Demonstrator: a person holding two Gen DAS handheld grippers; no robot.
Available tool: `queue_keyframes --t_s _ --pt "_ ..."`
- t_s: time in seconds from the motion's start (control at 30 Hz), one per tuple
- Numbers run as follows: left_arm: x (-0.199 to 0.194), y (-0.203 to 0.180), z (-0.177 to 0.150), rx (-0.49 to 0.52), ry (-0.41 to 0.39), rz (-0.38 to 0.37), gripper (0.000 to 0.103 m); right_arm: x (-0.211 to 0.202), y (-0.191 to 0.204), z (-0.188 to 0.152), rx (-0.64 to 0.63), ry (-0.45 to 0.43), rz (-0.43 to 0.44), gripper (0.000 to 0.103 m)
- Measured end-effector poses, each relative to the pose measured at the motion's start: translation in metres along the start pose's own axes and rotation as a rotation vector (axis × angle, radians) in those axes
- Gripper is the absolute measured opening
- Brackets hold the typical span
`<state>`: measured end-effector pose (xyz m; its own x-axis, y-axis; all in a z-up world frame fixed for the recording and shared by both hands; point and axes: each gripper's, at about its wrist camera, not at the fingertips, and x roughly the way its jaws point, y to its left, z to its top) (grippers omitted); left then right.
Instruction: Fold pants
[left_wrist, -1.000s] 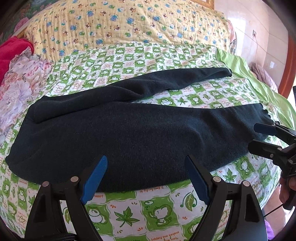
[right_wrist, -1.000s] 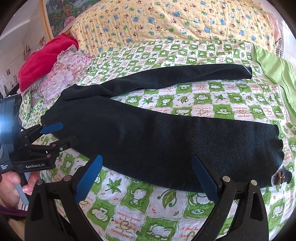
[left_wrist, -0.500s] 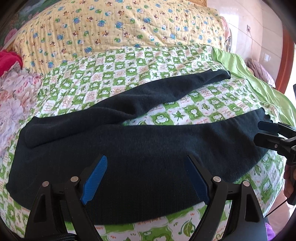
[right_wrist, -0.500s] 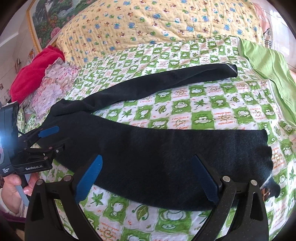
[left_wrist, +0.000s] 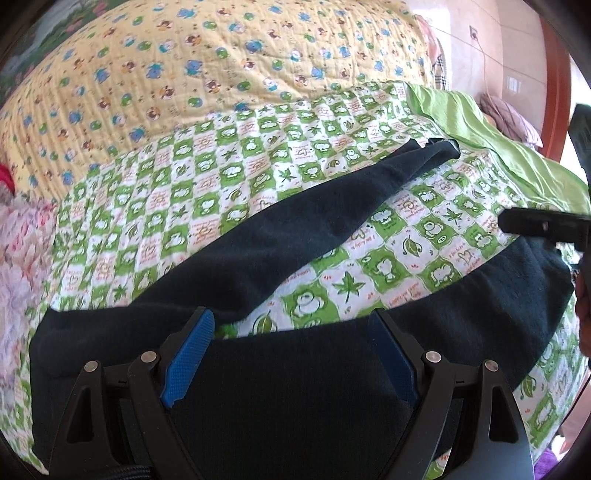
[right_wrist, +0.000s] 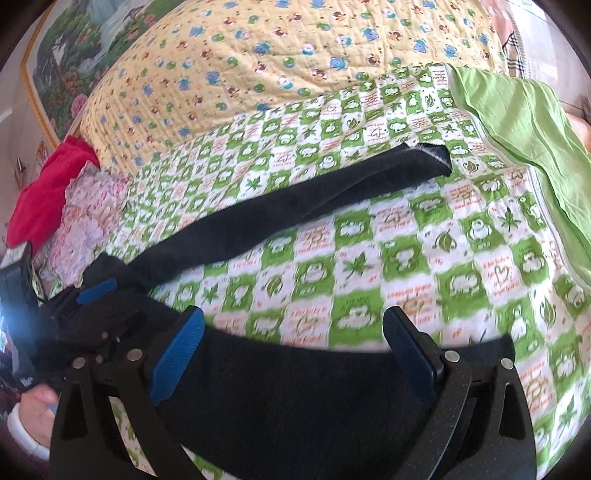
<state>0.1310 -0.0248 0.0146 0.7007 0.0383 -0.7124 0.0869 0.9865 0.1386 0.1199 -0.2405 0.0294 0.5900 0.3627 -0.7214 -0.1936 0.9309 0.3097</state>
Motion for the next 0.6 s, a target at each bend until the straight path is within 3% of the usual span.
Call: queue_keyframes --t_s 0.27,0.57,0.6 --pt "0.035 -0.012 0.024 0.126 0.018 0.003 0.086 0.025 -0.033 0.043 0.114 -0.012 0.023 0.097" --pt "0.084 -0.014 0.036 0.24 0.097 0.036 0.086 0.055 -0.089 0.078 0.329 -0.029 0.044 0.097" --pt "0.089 -0.013 0.037 0.243 0.106 0.039 0.086 0.059 -0.094 0.082 0.347 -0.033 0.046 0.093"
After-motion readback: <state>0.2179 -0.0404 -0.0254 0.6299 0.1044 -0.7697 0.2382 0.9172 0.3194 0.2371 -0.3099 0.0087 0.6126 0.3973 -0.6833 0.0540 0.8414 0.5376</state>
